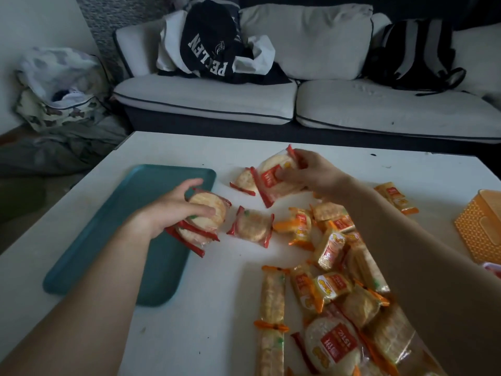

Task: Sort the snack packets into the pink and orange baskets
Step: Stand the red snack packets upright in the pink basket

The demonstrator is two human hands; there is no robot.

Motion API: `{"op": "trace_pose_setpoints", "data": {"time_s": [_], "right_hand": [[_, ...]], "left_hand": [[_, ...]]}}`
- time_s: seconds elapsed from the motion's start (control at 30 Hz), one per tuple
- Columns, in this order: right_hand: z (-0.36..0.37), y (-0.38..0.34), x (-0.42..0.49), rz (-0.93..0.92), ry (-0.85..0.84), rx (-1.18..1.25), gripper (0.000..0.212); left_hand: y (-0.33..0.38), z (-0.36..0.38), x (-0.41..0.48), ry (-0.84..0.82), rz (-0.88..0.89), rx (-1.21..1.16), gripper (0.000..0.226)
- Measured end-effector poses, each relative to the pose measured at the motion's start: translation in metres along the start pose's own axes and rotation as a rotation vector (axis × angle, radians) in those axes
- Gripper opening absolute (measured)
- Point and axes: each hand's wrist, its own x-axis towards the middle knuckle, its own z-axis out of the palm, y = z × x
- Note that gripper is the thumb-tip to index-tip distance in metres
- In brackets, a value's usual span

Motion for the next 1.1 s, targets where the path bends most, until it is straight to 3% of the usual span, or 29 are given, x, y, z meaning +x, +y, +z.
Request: {"op": "trace_pose_setpoints", "data": {"time_s": [0.07, 0.2, 0.27, 0.33, 0.47, 0.6, 0.7, 0.8, 0.93, 1.03, 1.1], "right_hand": [[0.012, 0.006, 0.005, 0.018, -0.116, 0.007, 0.04], [0.045, 0.017, 0.014, 0.146, -0.355, -0.345, 0.081], [0.061, 0.022, 0.021, 0.146, -0.377, -0.622, 0.076], [0.07, 0.028, 0.028, 0.188, -0.399, -0.729, 0.068], [0.076, 0.037, 0.032, 0.18, -0.442, -0.719, 0.073], [0.075, 0.039, 0.033, 0.182, -0.49, -0.697, 0.07], [0.073, 0.04, 0.031, 0.189, -0.518, -0.717, 0.069], [0.077, 0.036, 0.023, 0.199, -0.516, -0.742, 0.071], [0.086, 0.026, 0.012, 0.208, -0.521, -0.727, 0.076], [0.086, 0.017, 0.002, 0.207, -0.501, -0.754, 0.077], [0.086, 0.012, -0.005, 0.191, -0.47, -0.779, 0.086]], "left_hand": [[-0.002, -0.001, 0.002, 0.047, -0.067, -0.096, 0.081], [0.015, 0.012, 0.014, 0.104, -0.114, -0.405, 0.039], [0.031, 0.025, 0.038, 0.156, -0.082, -0.398, 0.034], [0.048, 0.036, 0.067, 0.137, -0.067, -0.34, 0.049], [0.066, 0.051, 0.118, 0.059, -0.079, -0.115, 0.075], [0.065, 0.064, 0.138, -0.006, -0.125, 0.226, 0.078], [0.066, 0.073, 0.133, -0.055, -0.065, 0.355, 0.068], [0.066, 0.077, 0.125, -0.069, -0.01, 0.344, 0.064], [0.054, 0.066, 0.111, -0.031, -0.025, 0.252, 0.082], [0.035, 0.053, 0.093, 0.065, -0.028, 0.07, 0.088], [0.026, 0.045, 0.08, 0.176, -0.02, -0.104, 0.073]]}}
